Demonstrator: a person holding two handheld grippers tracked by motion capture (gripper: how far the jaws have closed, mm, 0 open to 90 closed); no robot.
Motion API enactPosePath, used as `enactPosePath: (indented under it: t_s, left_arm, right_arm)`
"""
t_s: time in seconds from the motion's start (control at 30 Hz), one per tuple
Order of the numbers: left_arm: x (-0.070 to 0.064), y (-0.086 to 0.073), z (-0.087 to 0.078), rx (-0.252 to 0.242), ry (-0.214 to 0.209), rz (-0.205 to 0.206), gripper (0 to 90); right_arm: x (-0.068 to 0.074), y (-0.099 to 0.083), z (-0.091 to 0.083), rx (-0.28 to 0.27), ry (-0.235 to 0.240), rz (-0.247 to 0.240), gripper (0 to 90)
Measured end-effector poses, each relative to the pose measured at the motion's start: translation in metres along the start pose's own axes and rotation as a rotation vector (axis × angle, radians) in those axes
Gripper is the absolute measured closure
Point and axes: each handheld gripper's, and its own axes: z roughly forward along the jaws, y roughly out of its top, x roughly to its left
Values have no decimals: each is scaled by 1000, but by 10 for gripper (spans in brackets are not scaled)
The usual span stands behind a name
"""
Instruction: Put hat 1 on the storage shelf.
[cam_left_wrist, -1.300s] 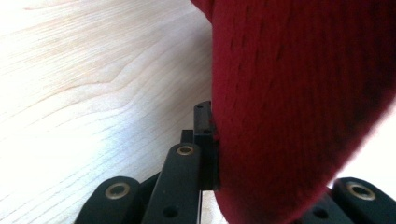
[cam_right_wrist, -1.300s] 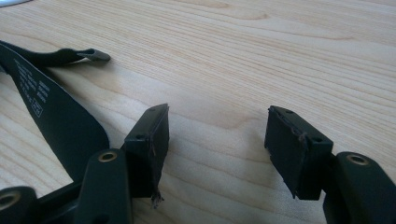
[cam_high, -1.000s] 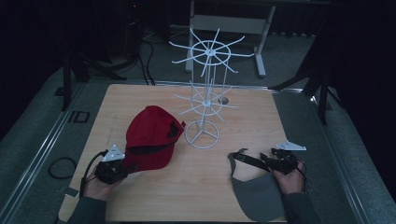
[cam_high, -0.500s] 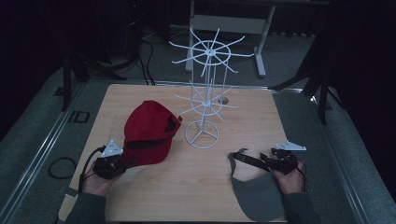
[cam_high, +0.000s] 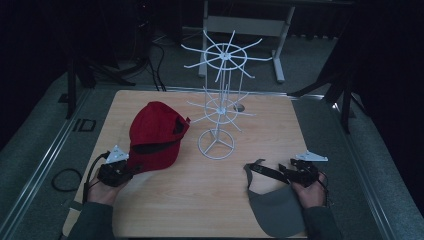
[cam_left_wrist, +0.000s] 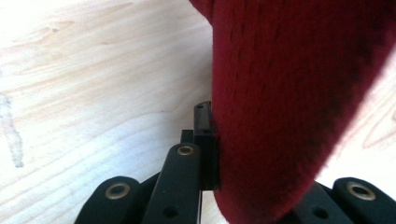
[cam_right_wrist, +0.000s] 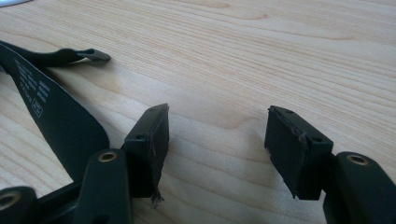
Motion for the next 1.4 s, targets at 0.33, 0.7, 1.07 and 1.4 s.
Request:
enactPosePath:
  t_s: [0.33, 0.7, 1.07, 1.4]
  left_arm:
    - [2, 16, -3, -26, 31, 5, 859]
    - [6, 30, -8, -57, 61, 7, 859]
    - [11, 45, -14, -87, 84, 6, 859]
    - [15, 59, -22, -123, 102, 3, 859]
  right_arm:
    - [0, 0, 0, 0, 0, 1, 398]
    - [0, 0, 0, 1, 0, 0, 397]
    - [0, 0, 0, 0, 1, 2, 396]
    - [0, 0, 0, 0, 1, 1, 396]
